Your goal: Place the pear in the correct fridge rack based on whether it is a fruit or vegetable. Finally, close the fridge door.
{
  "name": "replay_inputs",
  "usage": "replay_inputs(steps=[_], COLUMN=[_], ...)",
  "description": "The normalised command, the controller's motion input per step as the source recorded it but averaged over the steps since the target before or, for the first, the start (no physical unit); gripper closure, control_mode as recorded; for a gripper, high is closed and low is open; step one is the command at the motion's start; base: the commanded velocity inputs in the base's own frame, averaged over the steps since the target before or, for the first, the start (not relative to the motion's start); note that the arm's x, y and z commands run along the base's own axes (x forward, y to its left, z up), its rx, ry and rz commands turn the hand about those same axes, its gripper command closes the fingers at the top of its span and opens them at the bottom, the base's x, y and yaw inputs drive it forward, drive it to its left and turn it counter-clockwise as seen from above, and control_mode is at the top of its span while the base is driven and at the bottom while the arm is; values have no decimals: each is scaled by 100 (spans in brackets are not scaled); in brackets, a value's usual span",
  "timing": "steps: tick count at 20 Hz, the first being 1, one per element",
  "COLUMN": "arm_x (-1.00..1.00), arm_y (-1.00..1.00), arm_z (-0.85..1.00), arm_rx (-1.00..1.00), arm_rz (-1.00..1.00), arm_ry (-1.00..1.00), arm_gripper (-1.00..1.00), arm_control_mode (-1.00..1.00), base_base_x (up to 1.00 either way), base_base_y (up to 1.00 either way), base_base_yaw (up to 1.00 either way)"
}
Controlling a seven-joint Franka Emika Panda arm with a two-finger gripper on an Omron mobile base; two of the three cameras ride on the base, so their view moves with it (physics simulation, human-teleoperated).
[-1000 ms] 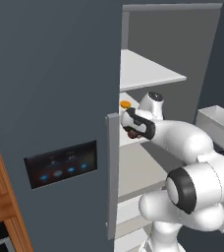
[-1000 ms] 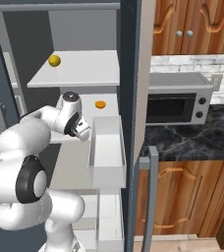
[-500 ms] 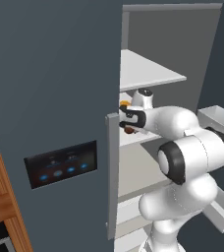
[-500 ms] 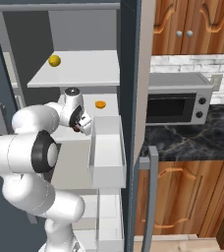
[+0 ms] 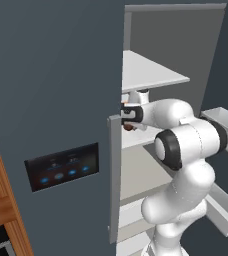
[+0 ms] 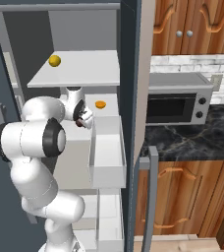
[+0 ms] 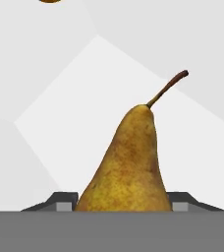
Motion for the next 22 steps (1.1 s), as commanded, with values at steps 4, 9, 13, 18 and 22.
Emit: replay_inputs(steps=[4,9,13,18,22], arm_x=[-3,-13,-54,-95,-100], arm_y=[0,0,0,-1,0], arm_z=[-12,2,21,49,39], arm_rx=[-1,0,0,0,0], arm_rz=[0,0,0,-1,-2], arm_ry=[-13,-11,-14,-14,-1], arm_gripper=[-100,-100,-100,-100,-100], arm_control_mode=[-100,-100,-100,-100,-100], base_base_x=[0,0,0,0,0], base_base_y=[0,0,0,0,0], base_base_yaw=[0,0,0,0,0])
